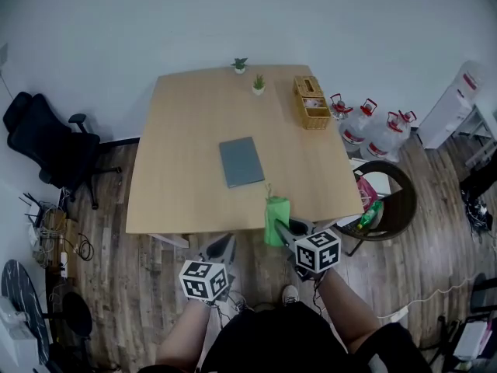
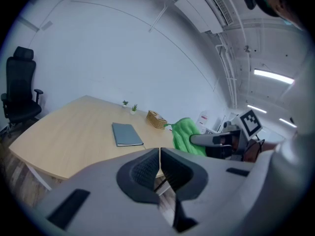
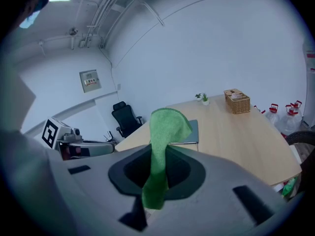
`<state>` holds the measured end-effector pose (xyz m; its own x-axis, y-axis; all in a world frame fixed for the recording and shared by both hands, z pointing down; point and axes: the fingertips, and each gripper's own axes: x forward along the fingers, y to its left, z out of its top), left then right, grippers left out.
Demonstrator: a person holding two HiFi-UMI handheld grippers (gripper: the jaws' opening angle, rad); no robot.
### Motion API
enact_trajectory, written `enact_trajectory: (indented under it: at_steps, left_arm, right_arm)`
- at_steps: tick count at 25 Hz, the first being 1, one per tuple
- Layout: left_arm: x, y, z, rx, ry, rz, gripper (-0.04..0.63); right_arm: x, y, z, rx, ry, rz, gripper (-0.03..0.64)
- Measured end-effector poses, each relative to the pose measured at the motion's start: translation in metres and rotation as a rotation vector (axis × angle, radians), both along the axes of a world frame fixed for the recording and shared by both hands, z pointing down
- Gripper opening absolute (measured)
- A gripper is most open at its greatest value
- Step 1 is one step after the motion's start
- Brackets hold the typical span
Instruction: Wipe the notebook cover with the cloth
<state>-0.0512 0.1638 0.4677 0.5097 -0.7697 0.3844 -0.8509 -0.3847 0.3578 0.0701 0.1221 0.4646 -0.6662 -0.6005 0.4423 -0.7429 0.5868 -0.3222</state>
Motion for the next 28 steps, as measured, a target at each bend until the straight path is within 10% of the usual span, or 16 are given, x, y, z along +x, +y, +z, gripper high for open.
enact_trajectory:
  at_steps: [28]
  left_arm:
    - [0.077, 0.010, -0.011, 0.001, -0.061, -0.210, 0.012]
  right_arm:
    - [0.045, -0.014, -0.012, 0.043, -0.076, -0.259, 0.055]
